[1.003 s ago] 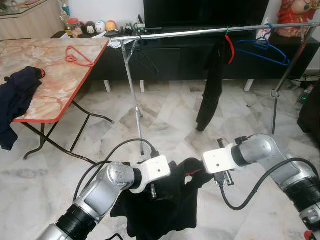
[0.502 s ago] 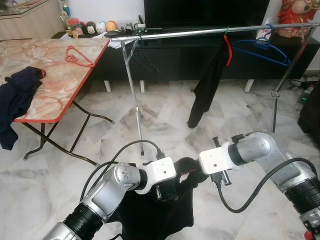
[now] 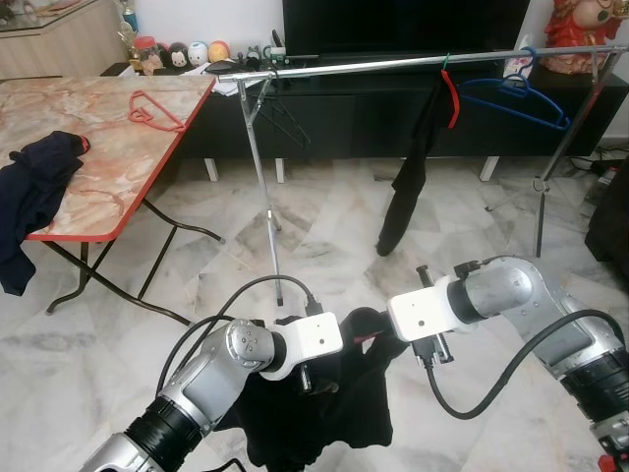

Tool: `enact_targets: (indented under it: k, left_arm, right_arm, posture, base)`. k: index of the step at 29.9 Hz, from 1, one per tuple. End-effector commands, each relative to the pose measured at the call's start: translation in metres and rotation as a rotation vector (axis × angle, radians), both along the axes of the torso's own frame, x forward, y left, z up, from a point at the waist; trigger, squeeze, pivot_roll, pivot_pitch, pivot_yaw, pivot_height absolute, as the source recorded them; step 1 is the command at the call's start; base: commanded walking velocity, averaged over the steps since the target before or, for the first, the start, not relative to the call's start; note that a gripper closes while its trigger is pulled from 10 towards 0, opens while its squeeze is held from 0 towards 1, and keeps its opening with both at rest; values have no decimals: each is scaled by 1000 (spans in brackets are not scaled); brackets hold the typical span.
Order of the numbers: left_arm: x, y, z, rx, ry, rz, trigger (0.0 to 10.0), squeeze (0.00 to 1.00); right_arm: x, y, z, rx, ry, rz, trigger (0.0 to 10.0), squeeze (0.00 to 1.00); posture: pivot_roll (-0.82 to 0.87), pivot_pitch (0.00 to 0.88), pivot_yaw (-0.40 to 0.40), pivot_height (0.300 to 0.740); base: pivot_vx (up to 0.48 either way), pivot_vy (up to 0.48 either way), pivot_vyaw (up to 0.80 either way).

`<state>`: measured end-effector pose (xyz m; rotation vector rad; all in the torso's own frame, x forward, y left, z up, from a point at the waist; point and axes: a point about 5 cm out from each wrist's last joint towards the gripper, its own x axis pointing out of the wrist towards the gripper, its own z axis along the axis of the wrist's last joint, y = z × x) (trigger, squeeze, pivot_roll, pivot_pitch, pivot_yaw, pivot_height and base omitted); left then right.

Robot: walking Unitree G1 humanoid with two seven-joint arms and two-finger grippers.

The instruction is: Hang hanger

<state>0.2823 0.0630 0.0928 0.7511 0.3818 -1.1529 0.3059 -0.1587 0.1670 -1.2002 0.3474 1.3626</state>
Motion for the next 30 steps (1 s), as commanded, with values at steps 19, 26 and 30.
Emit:
enact_targets:
  k: [19,26,30]
  left_arm:
    - [13,2,4,-10,-69,116,0,0]
    - [14,1,5,-15,-74,118,0,0]
    - [14,0,5,-17,-73,113,0,0]
  right_arm:
    - [-8,10,24,88,-29,37,0,0]
    - [-7,10,26,92,-30,33,0,0]
    - [-7,10,27,94,-33,30,0,0]
  posture:
    - [-78,0,37,740]
    - [-78,0,37,740]
    - [-78,0,37,740]
  base:
    - [0,0,0]
    - [0,0,0]
    - [0,0,0]
